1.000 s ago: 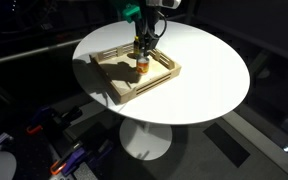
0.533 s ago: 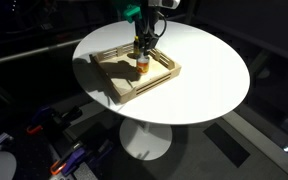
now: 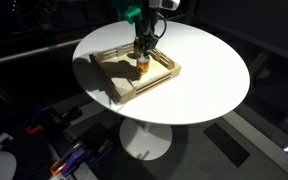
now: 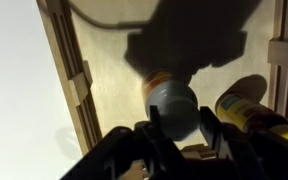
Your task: Pick up the white lid and put it on the white medicine bottle
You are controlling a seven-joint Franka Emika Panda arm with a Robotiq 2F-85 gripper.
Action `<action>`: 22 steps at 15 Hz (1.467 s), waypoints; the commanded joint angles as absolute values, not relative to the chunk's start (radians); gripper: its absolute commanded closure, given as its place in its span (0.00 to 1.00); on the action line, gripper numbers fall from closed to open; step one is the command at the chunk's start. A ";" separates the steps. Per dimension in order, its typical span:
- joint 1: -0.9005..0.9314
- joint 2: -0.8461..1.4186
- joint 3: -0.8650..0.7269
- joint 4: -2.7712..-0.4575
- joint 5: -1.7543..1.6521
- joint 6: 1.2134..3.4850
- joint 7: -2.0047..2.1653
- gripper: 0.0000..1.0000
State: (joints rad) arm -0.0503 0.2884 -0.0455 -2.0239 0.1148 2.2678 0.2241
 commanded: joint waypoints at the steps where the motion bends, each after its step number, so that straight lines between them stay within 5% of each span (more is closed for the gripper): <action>1: -0.048 0.310 -0.048 -1.985 0.123 2.227 0.211 0.53; 2: -0.049 0.309 -0.047 -1.984 0.125 2.221 0.209 0.29; 4: -0.049 0.307 -0.046 -1.986 0.126 2.212 0.205 0.27; 8: -0.049 0.289 -0.041 -1.992 0.134 2.194 0.192 0.00; 22: -0.046 0.230 -0.107 -2.031 0.031 2.234 0.271 0.00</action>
State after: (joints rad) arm -0.0481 0.2603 -0.0952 -2.0143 0.0657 2.2329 0.2347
